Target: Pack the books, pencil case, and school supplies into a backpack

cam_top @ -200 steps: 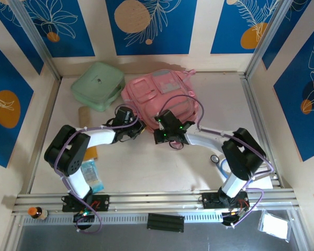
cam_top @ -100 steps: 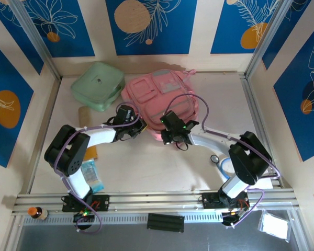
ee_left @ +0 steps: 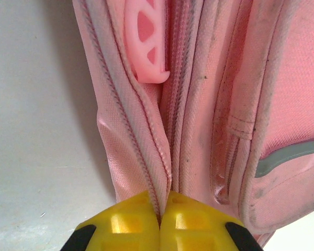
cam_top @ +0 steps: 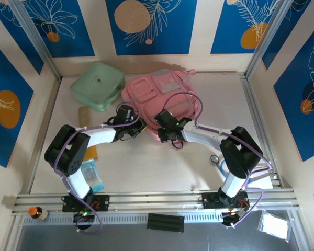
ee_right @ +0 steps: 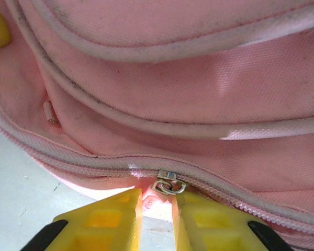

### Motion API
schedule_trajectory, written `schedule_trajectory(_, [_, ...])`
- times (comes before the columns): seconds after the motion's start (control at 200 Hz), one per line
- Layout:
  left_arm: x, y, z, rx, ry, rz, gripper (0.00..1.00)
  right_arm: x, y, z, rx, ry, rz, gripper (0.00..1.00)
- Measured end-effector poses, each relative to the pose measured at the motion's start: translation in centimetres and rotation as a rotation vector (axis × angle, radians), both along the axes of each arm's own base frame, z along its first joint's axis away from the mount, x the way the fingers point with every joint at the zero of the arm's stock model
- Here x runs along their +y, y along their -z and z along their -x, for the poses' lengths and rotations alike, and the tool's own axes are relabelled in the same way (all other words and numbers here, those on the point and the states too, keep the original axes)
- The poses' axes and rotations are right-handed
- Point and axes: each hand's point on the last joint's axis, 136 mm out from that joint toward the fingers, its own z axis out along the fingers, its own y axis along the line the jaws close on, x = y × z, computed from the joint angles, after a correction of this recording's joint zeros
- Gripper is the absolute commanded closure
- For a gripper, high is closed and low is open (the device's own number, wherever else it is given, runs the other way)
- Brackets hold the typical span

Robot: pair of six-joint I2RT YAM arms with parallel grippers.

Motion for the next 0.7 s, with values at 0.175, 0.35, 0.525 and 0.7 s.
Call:
schedule_trajectory(0.175, [0.0,0.0,0.0,0.002,0.005,-0.003,1.00,0.5,0.2,0.0,0.008,0.038,0.010,0.62])
schedule_trajectory(0.35, [0.0,-0.1,0.0,0.002,0.006,-0.005,1.00,0.4,0.9,-0.6,0.020,0.105,0.059,0.69])
schedule_trajectory(0.525, [0.0,0.0,0.0,0.006,0.006,-0.007,1.00,-0.3,1.3,-1.0,0.026,0.184,0.107,0.84])
schedule_trajectory(0.7, [0.0,-0.1,0.0,0.005,0.006,-0.007,1.00,-0.6,1.1,-0.9,0.022,0.212,0.098,0.92])
